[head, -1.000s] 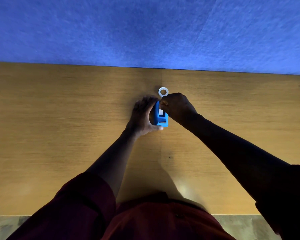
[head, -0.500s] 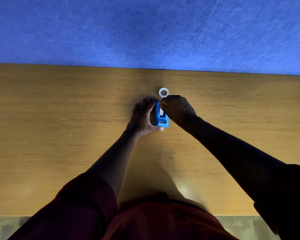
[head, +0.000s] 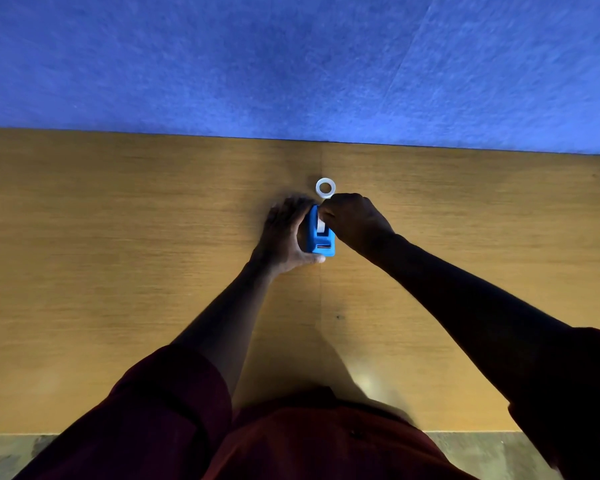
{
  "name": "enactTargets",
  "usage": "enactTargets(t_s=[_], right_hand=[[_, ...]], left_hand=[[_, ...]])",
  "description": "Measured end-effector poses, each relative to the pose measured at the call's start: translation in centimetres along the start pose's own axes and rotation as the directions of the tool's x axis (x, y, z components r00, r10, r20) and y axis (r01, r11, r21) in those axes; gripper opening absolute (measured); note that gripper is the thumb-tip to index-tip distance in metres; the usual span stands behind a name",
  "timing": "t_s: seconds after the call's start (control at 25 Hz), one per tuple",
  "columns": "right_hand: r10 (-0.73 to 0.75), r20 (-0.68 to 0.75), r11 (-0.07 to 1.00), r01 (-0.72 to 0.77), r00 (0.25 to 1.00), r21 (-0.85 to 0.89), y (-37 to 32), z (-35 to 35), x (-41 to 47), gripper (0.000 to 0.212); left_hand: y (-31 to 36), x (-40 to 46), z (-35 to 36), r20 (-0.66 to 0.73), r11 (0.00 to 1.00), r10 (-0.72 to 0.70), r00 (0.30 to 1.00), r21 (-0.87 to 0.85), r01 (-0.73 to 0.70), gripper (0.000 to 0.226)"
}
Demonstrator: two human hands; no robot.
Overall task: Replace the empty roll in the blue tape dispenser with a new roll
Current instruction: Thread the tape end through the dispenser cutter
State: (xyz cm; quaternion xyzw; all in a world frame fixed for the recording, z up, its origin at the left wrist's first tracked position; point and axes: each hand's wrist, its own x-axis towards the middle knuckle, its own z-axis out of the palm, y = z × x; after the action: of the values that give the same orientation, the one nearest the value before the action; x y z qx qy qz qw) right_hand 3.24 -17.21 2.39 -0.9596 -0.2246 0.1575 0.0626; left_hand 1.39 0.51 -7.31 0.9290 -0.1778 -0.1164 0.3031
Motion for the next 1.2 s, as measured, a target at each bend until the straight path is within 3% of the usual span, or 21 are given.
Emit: enactTargets(t_s=[1.2], right_hand=[[0.004, -0.065, 0.999, -0.001, 0.998, 0.045, 0.0, 1.4, -0.6, 0.009]], left_hand=[[-0.3, 0.1, 0.3, 0.009, 1.000, -0.020, 1.000, 0.012, 0.019, 0.122]])
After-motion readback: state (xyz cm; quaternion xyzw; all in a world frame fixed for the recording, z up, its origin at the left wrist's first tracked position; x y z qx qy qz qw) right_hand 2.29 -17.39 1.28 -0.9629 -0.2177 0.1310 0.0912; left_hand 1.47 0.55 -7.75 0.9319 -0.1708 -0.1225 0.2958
